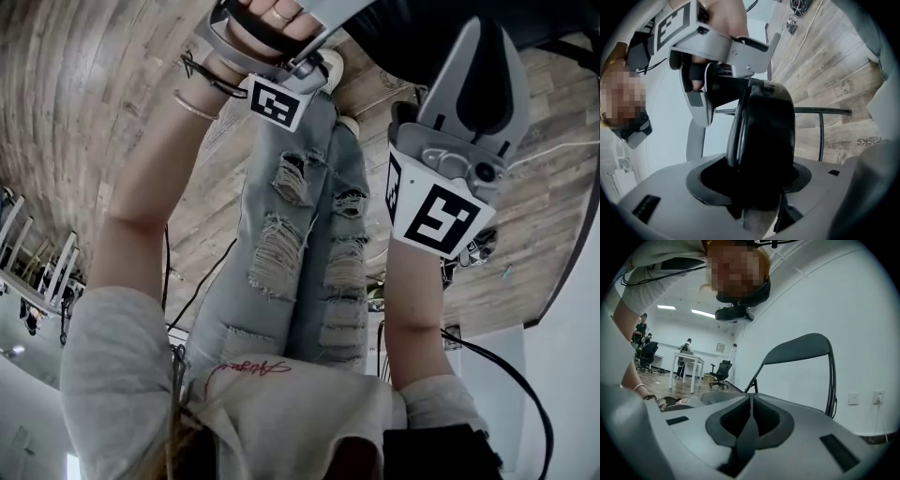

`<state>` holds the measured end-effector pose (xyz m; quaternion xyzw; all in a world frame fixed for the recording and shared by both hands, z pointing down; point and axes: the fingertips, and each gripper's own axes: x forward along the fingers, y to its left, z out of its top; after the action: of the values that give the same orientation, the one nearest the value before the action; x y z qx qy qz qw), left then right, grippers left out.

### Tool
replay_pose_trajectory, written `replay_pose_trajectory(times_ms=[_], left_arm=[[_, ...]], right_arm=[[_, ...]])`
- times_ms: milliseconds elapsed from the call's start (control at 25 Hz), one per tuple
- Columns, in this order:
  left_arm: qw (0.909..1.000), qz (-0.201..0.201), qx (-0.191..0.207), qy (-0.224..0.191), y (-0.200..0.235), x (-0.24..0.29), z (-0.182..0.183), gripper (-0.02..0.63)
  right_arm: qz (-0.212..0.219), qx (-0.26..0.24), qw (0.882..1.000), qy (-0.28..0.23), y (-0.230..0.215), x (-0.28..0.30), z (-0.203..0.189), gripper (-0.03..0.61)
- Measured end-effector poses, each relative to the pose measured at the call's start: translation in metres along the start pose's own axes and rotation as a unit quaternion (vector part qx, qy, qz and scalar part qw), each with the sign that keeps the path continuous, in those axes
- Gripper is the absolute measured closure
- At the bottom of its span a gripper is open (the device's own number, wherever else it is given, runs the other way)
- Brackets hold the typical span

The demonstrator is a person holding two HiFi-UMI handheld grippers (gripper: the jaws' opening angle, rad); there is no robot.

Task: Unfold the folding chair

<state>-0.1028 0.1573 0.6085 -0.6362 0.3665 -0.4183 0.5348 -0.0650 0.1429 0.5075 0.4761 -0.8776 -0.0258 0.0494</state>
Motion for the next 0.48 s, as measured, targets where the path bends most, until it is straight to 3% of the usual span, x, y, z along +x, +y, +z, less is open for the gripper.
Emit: replay_pose_trajectory(times_ms=[200,480], left_arm=[[0.9994,0.009,-0.033,-0.009,0.003,-0.005,0.003,0.313],[0.9840,0.023,-0.162,0.072,0.002,-0.031,-0.011,0.313]], right_arm=[[-0.001,-0.013,1.000,-0.007,0.008,-0.005,0.002,0.548],[0.027,-0.017,0.999,-0.023,0.026,-0.017,0.032,0.547]])
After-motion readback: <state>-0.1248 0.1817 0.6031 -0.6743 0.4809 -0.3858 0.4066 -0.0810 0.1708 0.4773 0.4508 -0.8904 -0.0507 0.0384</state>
